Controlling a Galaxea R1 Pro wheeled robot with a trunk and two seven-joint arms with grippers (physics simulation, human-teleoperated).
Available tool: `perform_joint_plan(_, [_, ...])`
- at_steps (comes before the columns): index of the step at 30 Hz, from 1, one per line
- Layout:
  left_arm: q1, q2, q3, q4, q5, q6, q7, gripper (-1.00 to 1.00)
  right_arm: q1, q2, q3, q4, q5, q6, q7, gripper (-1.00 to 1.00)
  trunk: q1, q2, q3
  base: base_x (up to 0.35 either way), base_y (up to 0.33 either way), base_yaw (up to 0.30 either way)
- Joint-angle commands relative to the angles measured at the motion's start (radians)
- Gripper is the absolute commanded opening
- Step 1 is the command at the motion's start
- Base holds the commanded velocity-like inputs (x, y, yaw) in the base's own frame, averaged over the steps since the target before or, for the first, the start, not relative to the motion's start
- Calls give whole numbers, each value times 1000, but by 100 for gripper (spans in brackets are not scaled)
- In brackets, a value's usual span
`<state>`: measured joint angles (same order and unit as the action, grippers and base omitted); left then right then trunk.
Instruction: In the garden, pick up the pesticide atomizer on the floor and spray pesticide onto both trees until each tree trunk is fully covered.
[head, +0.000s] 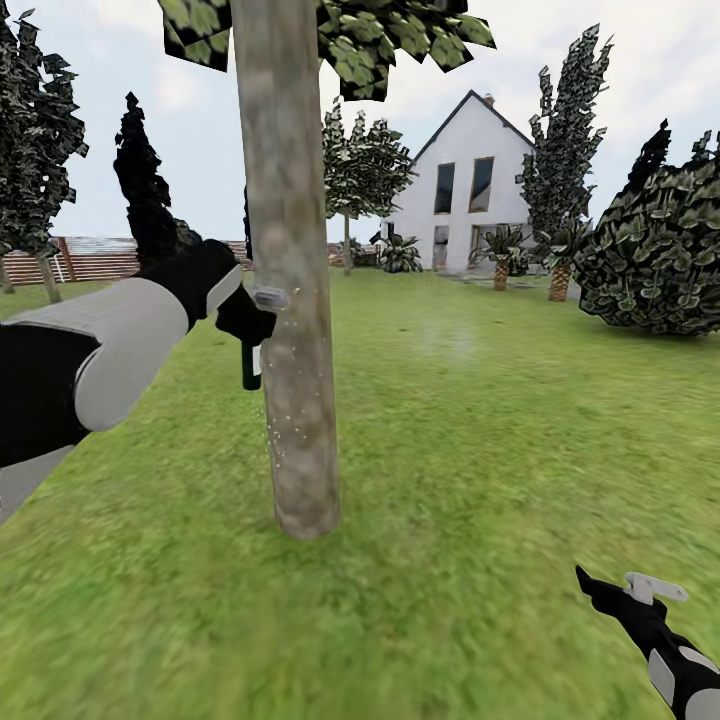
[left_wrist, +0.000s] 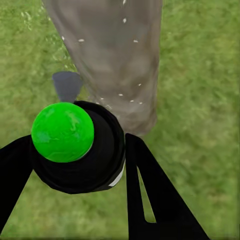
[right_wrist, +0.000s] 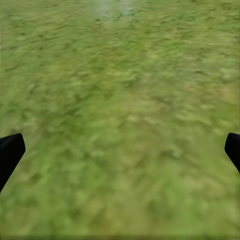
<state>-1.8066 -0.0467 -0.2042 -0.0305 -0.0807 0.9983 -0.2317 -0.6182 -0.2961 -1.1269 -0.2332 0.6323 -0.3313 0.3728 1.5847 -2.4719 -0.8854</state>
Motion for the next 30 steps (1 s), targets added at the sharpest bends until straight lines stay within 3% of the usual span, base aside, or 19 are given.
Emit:
perform_joint_plan(1, [3,-1,-1,4,0,-1,-1,-100,0,0,0,0,0,0,0,100,0,0,0,0,0,0])
perform_joint_plan(10, [123,-2,-1,8,1,-6,-3,-100,0,0,0,0,1,0,0,100,0,0,0,0,0,0])
perform_joint_plan(16, [249,-1,-1,8,-2,-16,-3,-100,0,0,0,0,0,0,0,100,0,0,0,0,0,0])
perform_joint_plan(28, [385,-1,-2,6,-5,-31,-1,-100,0,0,-1,0,-1,0,1,100,0,0,0,0,0,0])
perform_joint_plan(30, [431,-1,-2,6,-5,-75,-1,-100,0,0,-1,0,-2,0,0,100,0,0,0,0,0,0])
